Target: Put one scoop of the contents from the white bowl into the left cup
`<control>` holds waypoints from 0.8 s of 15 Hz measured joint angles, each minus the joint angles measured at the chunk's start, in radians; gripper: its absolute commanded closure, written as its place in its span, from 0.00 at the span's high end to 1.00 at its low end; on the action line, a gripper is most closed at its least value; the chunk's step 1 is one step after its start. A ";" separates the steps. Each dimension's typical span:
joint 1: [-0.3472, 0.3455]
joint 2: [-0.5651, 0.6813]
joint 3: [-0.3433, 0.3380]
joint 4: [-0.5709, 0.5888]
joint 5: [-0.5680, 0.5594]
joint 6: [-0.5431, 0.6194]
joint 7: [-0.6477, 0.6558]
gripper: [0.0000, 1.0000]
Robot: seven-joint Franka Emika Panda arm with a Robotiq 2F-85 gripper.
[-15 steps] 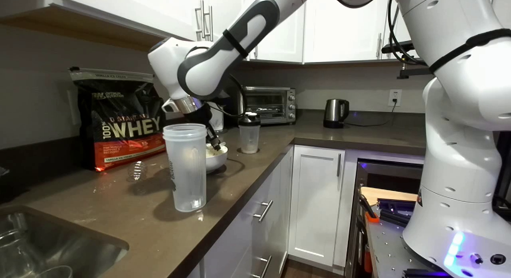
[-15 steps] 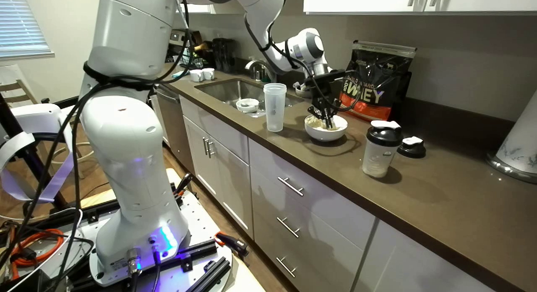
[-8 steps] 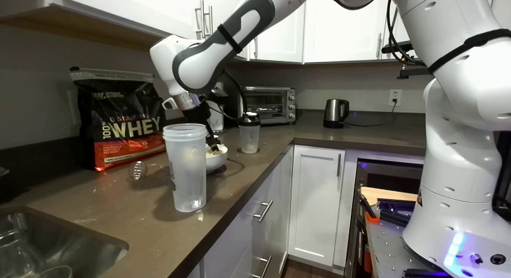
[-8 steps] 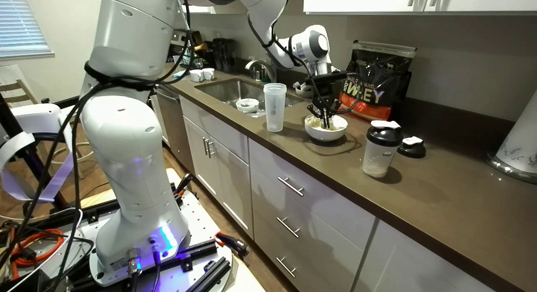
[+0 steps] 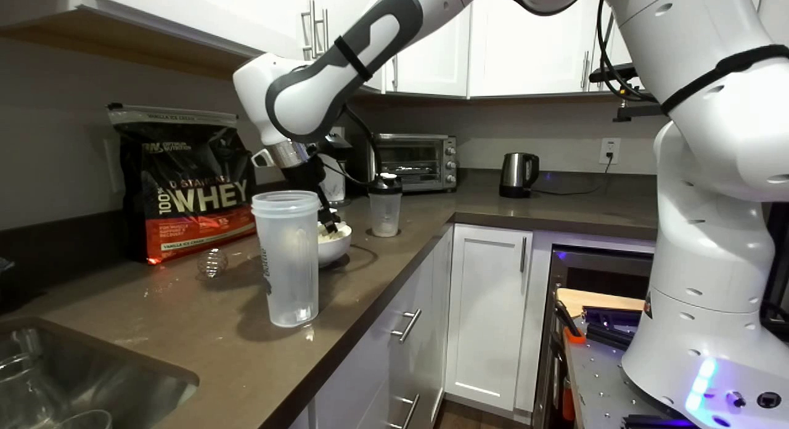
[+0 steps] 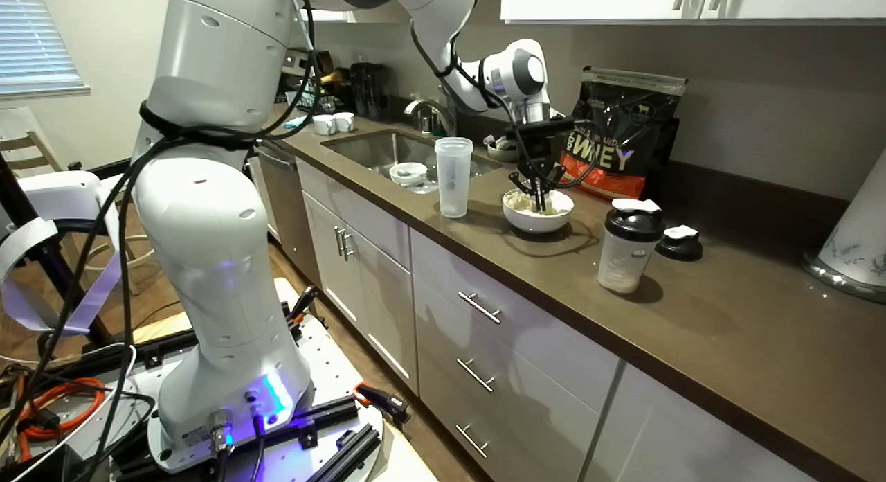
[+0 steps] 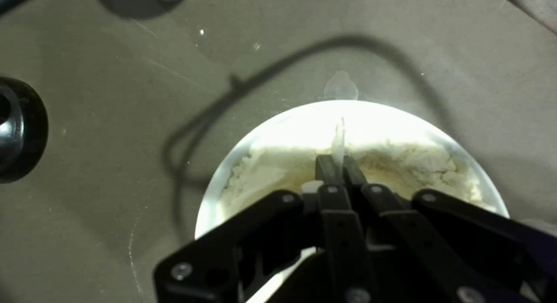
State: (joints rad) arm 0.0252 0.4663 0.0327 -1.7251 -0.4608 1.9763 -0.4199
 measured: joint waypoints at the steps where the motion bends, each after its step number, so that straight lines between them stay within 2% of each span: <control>1: 0.000 0.000 -0.002 0.004 0.000 0.000 0.000 0.01; 6: -0.002 0.000 -0.006 0.027 0.005 -0.014 -0.004 0.01; 12: -0.008 0.000 -0.005 0.045 0.074 -0.050 -0.027 0.01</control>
State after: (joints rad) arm 0.0171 0.4662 0.0273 -1.6803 -0.3872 1.9268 -0.4474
